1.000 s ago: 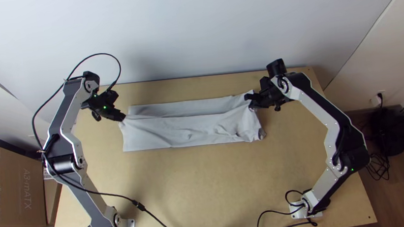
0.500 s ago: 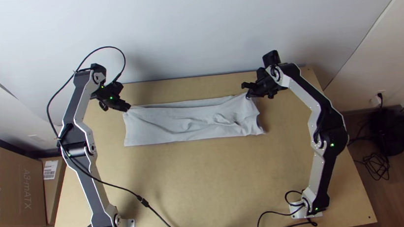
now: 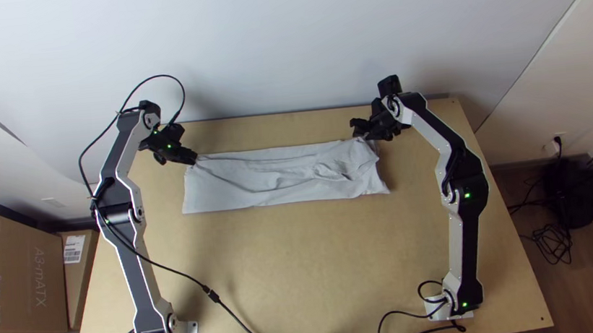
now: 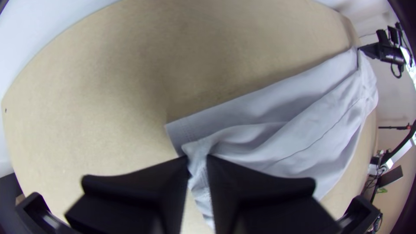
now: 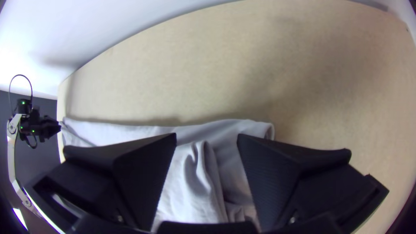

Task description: Fold the t-shirt

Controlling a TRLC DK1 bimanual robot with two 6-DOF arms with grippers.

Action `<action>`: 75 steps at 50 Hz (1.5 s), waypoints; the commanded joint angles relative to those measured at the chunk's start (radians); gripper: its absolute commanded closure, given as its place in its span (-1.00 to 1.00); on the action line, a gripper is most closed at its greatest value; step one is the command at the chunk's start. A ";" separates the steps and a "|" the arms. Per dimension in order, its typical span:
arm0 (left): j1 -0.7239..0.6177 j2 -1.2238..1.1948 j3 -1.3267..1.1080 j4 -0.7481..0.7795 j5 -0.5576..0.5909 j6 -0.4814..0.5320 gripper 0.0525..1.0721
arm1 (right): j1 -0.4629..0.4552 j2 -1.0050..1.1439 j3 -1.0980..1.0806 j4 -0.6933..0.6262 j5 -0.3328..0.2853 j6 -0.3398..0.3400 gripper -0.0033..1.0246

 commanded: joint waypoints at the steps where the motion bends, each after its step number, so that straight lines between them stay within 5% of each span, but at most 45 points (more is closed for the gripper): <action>1: 0.027 0.010 0.012 0.002 0.026 -0.037 -0.57 | -0.013 0.017 0.017 0.014 0.020 0.010 -0.73; 4: 0.039 -0.001 0.007 -0.001 0.039 -0.046 -0.89 | -0.022 0.000 0.005 0.028 0.042 0.010 -0.78; 16: 0.117 -0.071 -0.010 -0.021 0.174 -0.074 -0.90 | -0.076 -0.145 -0.095 0.120 0.037 0.125 -0.78; 29: 0.211 -0.065 -0.050 -0.136 0.360 -0.051 -0.90 | -0.158 -0.227 -0.168 0.120 -0.340 0.374 -0.79; 39: 0.241 -0.048 -0.166 -0.142 0.438 0.003 -0.90 | -0.194 -0.259 -0.182 0.123 -0.564 0.424 -0.79; 59: 0.166 -0.116 -0.446 0.008 0.454 0.000 -0.90 | -0.175 -0.268 -0.135 0.123 -0.583 0.424 -0.79; 71: 0.071 -0.180 -0.545 0.148 0.429 -0.095 -0.89 | -0.163 -0.267 -0.095 0.123 -0.583 0.426 -0.79; 75: 0.045 -0.205 -0.568 0.198 0.402 -0.122 -0.74 | -0.157 -0.271 -0.096 0.122 -0.583 0.426 -0.79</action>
